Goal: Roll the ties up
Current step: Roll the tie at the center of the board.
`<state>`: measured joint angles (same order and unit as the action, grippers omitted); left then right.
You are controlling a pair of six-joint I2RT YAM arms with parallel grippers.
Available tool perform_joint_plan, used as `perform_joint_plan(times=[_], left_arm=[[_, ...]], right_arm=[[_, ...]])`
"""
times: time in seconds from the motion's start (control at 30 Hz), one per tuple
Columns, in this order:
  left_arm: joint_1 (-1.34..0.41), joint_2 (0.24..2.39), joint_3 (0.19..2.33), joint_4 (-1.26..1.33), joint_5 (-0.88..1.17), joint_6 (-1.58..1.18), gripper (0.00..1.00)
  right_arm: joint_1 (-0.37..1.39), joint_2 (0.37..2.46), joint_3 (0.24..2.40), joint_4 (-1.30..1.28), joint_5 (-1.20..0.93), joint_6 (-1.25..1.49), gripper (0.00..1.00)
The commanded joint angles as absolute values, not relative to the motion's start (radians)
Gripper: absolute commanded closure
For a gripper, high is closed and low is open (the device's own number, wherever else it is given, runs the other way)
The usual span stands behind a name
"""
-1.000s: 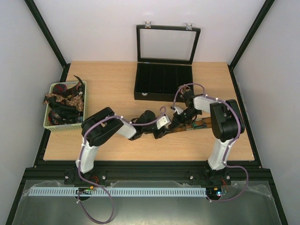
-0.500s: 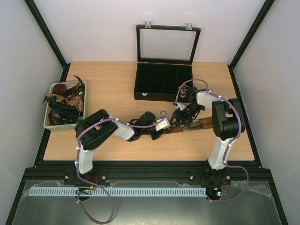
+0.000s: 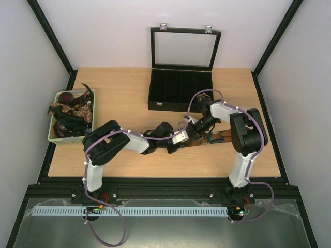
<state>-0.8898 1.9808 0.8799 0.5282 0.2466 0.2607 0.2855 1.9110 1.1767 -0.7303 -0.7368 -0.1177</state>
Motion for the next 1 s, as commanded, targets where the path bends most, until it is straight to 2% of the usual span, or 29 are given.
perform_joint_plan(times=[0.0, 0.03, 0.13, 0.27, 0.4, 0.77, 0.97], left_arm=[[-0.888, 2.036, 0.845, 0.325, 0.206, 0.279, 0.68], [-0.889, 2.036, 0.847, 0.326, 0.208, 0.279, 0.67], [-0.89, 2.036, 0.85, 0.332, 0.209, 0.281, 0.6], [-0.88, 1.997, 0.848, 0.384, 0.243, 0.288, 0.35], [-0.859, 1.909, 0.828, 0.507, 0.32, 0.265, 0.21], [-0.863, 1.947, 0.83, 0.629, 0.414, 0.193, 0.15], [-0.877, 2.02, 0.874, 0.675, 0.399, 0.141, 0.2]], right_arm=[[0.288, 1.923, 1.153, -0.747, -0.605, -0.097, 0.91], [0.282, 1.927, 1.153, -0.746, -0.591, -0.094, 0.97], [0.263, 1.931, 1.146, -0.741, -0.561, -0.085, 0.98], [0.246, 1.94, 1.127, -0.741, -0.524, -0.089, 0.99], [0.216, 1.962, 1.11, -0.739, -0.458, -0.097, 0.99], [0.231, 1.956, 1.074, -0.696, -0.37, -0.128, 0.99], [0.255, 1.995, 1.07, -0.65, -0.401, -0.082, 0.99]])
